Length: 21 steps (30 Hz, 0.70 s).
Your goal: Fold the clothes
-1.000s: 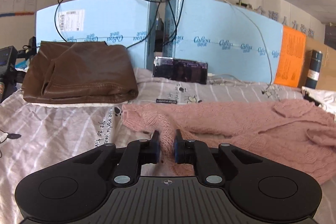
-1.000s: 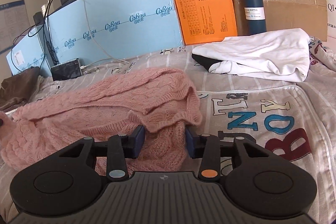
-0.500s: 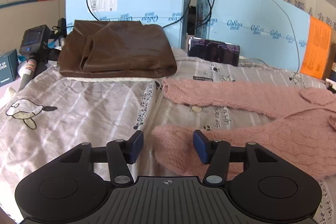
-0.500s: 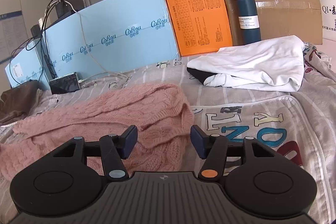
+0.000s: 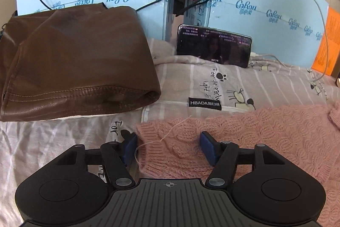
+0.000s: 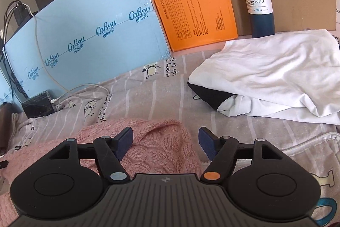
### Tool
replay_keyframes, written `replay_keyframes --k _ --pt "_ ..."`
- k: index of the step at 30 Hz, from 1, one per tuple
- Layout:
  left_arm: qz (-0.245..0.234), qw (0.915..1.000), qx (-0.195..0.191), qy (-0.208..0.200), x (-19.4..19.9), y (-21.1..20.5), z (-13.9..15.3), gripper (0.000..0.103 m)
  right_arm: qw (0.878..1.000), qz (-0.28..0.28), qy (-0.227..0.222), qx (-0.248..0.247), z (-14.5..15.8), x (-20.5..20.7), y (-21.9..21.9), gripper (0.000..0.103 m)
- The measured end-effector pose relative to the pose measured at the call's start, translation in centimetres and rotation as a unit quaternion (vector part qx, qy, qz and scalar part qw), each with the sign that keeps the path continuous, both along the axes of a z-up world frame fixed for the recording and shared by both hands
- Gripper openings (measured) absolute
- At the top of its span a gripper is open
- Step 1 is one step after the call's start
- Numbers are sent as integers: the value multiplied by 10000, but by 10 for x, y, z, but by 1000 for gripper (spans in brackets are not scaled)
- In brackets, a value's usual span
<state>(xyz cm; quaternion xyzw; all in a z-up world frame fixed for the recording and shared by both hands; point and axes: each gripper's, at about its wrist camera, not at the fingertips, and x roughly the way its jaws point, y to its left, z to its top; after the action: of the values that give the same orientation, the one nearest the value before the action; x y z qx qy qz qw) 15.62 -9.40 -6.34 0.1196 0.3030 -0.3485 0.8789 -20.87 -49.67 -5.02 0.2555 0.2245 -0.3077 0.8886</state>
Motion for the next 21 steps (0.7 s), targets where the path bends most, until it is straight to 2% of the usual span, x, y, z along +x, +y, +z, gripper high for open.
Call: replay_keyframes --k 1,2,3,4,9,12,14,16,17,18,19,21 --pt "-58 9998 102 -166 -3 -3 0 32 9999 43 17 -106 1 4 3 66" --pt "-95 9993 185 -302 -5 -6 -1 29 9997 95 24 -226 3 7 6 66" --pt "-123 9986 284 -435 -5 -9 -1 21 9993 147 30 -345 5 10 9 66" --pt "-137 9974 402 -578 -6 -12 -2 18 9987 198 37 -464 7 13 12 66" --pt "-104 9902 799 -1139 -2 -29 1 19 9941 651 76 -863 19 30 25 66" --pt "2 9858 886 -1430 -11 -38 5 27 9877 1306 -1 -864 26 43 40 66" --pt "145 9833 758 -1649 -24 -41 13 35 9788 1882 -6 -812 27 54 54 67" --pt "331 9819 398 -1820 -44 -45 23 67 9673 2429 147 -716 22 73 72 67" --pt "320 9829 156 -1807 -52 -46 28 74 9603 2699 227 -666 19 83 82 67" --pt "200 9863 -146 -1629 -59 -46 32 83 9570 2801 368 -659 15 91 88 67" --pt "-16 9902 -503 -1301 -65 -46 35 88 9538 2886 516 -658 10 98 93 68" --pt "-497 9900 -1163 -617 -74 -47 40 90 9499 2954 795 -640 1 112 101 69"
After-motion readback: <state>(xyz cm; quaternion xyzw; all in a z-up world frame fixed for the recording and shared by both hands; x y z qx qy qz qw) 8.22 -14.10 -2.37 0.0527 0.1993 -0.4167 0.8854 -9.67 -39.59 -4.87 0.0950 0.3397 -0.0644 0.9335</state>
